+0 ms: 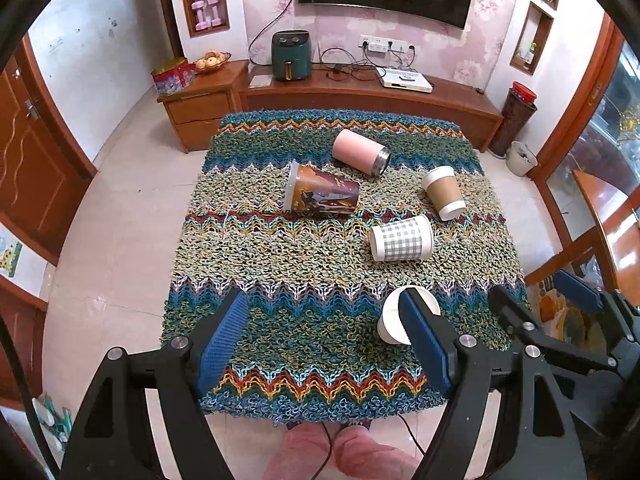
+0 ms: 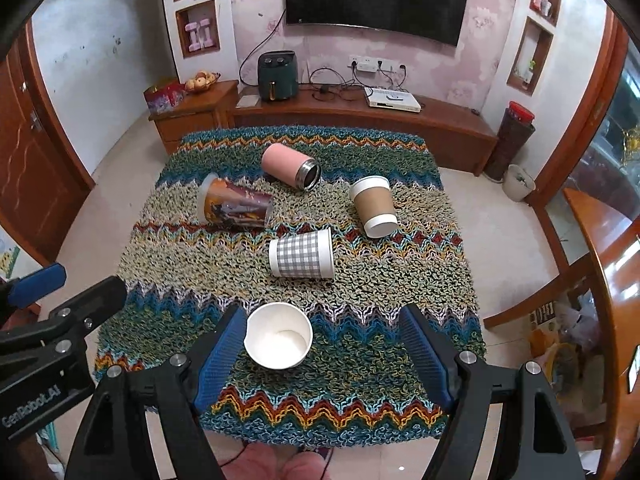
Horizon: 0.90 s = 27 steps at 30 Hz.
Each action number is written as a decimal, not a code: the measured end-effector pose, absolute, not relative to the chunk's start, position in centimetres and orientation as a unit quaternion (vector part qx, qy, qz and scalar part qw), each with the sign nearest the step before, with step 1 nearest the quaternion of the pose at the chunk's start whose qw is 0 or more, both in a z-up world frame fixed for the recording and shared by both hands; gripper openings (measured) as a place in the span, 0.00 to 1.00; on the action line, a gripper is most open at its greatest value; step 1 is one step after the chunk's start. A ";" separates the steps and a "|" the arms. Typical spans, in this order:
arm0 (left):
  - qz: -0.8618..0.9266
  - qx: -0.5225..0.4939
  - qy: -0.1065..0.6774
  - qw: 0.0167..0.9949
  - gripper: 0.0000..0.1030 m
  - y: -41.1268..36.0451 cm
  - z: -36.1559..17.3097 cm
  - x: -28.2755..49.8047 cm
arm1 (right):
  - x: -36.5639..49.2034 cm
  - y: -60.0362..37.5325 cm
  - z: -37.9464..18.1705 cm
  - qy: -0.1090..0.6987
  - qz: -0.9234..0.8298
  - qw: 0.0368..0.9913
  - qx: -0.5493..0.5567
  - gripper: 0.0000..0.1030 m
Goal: Flip cup upright
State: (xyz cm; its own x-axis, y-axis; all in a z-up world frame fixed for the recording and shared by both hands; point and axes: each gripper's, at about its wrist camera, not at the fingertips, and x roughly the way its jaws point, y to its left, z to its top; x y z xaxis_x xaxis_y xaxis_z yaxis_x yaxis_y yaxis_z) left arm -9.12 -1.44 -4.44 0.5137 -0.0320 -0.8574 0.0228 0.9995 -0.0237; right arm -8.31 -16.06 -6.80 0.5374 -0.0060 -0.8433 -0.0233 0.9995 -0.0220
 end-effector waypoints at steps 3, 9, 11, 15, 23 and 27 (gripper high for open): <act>-0.012 -0.002 0.492 0.871 0.78 -1.8 -3.8 -9.0 | -8.1 -16.4 -5.9 0.476 0.003 0.880 -0.011 0.77; -0.009 0.000 0.493 0.870 0.78 -2.2 -3.3 -8.6 | -7.8 -17.3 -4.3 0.470 0.005 0.882 -0.002 0.77; -0.008 0.001 0.493 0.870 0.78 -2.5 -3.2 -8.6 | -7.7 -17.5 -4.1 0.470 0.006 0.883 0.000 0.77; -0.006 0.002 0.493 0.870 0.78 -2.7 -3.2 -8.5 | -7.5 -17.5 -3.9 0.473 0.008 0.881 -0.005 0.77; -0.009 0.005 0.504 0.863 0.78 -3.5 -3.8 -8.2 | -7.1 -18.4 -4.5 0.485 0.001 0.875 0.006 0.77; -0.014 0.005 0.511 0.859 0.78 -3.9 -4.3 -8.1 | -7.0 -18.8 -5.0 0.494 -0.005 0.870 0.008 0.77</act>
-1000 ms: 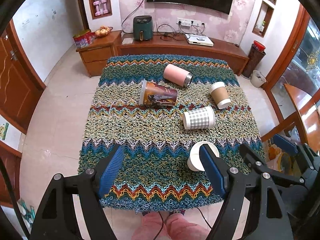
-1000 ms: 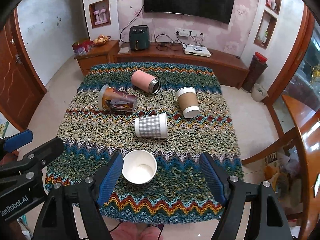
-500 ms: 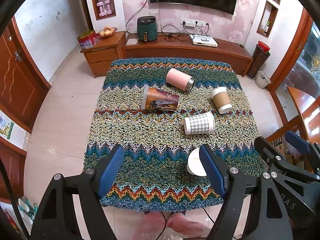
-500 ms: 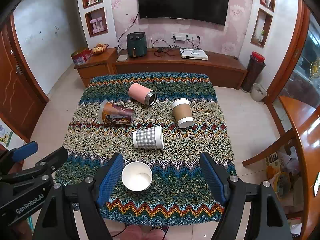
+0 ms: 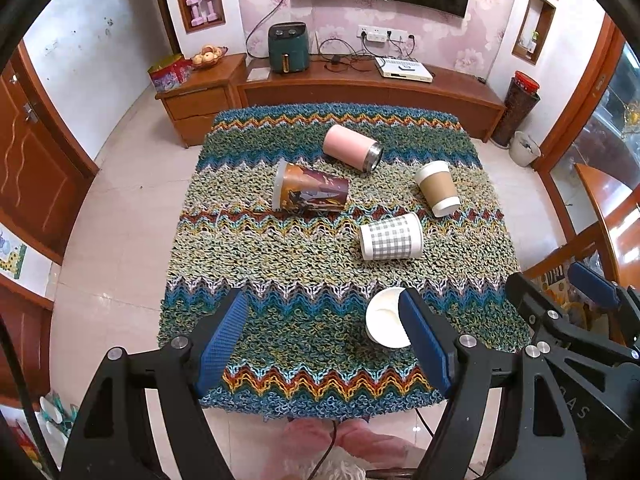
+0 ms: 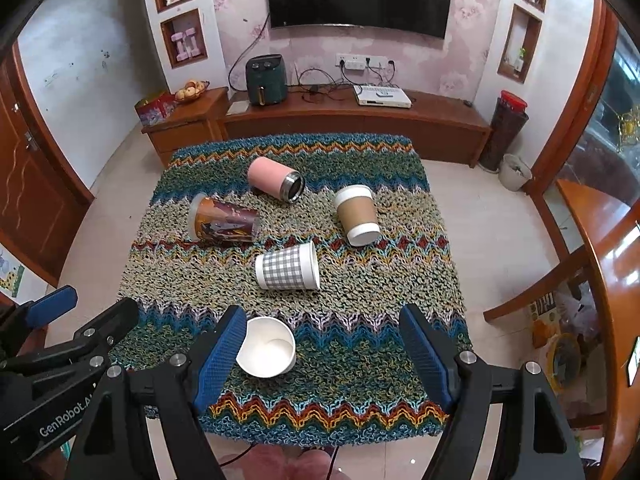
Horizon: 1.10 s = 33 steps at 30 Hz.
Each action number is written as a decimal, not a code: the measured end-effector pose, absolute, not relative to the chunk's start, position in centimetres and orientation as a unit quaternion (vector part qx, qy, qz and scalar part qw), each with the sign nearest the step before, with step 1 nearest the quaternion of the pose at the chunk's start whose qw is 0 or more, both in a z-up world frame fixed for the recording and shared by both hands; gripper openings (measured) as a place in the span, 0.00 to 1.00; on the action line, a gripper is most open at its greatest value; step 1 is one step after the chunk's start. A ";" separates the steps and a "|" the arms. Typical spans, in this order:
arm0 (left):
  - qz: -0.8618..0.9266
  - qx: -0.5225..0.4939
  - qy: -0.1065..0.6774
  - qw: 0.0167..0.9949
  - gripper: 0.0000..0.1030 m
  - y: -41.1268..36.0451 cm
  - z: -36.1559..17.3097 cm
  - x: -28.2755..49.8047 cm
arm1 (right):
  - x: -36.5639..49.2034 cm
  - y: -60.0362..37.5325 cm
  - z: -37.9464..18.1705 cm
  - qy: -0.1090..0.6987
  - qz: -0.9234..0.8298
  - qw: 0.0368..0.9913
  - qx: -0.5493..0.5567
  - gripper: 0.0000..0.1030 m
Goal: Flip cup upright
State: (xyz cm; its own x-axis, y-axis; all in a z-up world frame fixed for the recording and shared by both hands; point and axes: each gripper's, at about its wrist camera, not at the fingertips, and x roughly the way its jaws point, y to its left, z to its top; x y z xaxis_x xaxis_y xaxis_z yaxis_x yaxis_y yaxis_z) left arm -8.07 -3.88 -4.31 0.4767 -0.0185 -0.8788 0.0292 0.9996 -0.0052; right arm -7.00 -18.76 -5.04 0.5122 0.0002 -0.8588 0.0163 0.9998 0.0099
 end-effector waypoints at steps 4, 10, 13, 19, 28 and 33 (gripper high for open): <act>-0.019 0.004 0.514 0.857 0.78 -4.3 -4.6 -8.2 | -7.2 -19.1 -5.3 0.496 -0.010 0.868 0.007 0.77; -0.020 0.003 0.520 0.854 0.78 -4.7 -5.0 -8.5 | -7.7 -19.7 -5.6 0.500 -0.013 0.866 0.003 0.77; -0.017 0.003 0.523 0.852 0.78 -4.8 -5.1 -8.8 | -8.0 -19.7 -5.6 0.500 -0.011 0.866 0.001 0.77; -0.011 0.005 0.528 0.849 0.78 -5.0 -5.3 -9.1 | -8.2 -19.9 -5.9 0.506 -0.006 0.863 0.000 0.77; 0.004 0.002 0.534 0.845 0.78 -4.4 -5.6 -9.4 | -8.2 -19.2 -6.2 0.510 0.009 0.860 -0.008 0.77; 0.010 0.001 0.538 0.843 0.78 -4.0 -5.7 -9.4 | -8.2 -18.8 -6.2 0.511 0.016 0.859 -0.012 0.77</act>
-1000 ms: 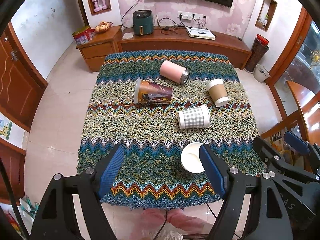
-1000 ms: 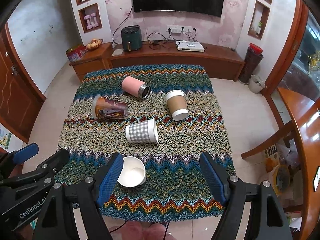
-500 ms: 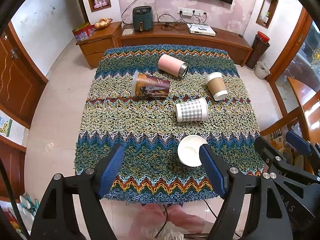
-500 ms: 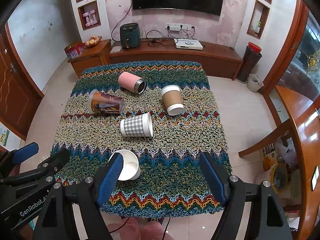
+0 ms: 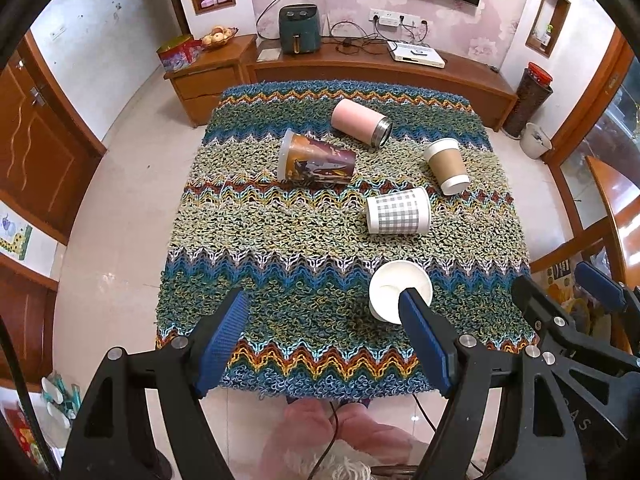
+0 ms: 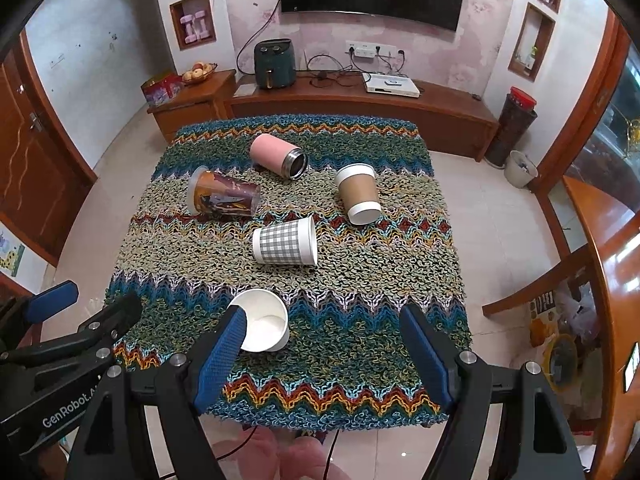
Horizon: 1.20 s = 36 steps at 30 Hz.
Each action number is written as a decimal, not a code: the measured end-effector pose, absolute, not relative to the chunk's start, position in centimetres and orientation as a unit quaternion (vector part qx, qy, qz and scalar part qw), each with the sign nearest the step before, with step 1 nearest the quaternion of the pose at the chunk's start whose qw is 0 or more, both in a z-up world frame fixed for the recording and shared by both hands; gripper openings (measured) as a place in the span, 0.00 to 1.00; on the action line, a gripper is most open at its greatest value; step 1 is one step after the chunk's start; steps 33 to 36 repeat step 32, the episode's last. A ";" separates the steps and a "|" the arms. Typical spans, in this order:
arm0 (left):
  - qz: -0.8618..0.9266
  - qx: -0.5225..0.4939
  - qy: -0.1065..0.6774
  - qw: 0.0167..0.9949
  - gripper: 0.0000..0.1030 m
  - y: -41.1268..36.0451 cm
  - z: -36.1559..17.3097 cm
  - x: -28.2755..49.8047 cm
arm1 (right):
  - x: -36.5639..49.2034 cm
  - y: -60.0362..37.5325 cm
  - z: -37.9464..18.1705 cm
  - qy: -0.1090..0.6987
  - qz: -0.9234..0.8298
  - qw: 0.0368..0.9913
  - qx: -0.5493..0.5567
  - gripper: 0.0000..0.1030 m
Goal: Flip cup upright
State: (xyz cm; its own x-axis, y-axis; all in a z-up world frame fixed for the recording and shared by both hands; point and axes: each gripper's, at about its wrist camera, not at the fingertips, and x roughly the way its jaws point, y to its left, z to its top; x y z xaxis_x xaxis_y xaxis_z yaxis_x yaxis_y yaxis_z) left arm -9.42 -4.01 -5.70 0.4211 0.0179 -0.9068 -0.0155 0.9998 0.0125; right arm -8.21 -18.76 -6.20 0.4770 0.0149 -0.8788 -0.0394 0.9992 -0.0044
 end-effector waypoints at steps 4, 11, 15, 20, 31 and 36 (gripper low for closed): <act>0.012 0.001 0.539 0.842 0.78 -3.9 -5.7 -9.5 | -8.1 -18.5 -6.3 0.514 0.019 0.858 -0.012 0.77; 0.014 0.002 0.541 0.841 0.78 -3.6 -5.9 -9.4 | -8.1 -18.4 -6.4 0.516 0.020 0.856 -0.011 0.77; 0.016 0.002 0.543 0.840 0.78 -3.2 -5.9 -9.4 | -8.0 -18.0 -6.5 0.518 0.021 0.855 -0.011 0.77; 0.016 0.003 0.544 0.839 0.78 -3.1 -6.0 -9.4 | -8.1 -17.8 -6.6 0.520 0.021 0.854 -0.010 0.77; 0.021 0.003 0.547 0.837 0.78 -2.4 -6.3 -9.7 | -8.2 -17.3 -6.8 0.524 0.025 0.851 -0.011 0.77; 0.021 0.004 0.547 0.837 0.78 -2.5 -6.3 -9.7 | -8.2 -17.3 -6.8 0.524 0.025 0.851 -0.011 0.77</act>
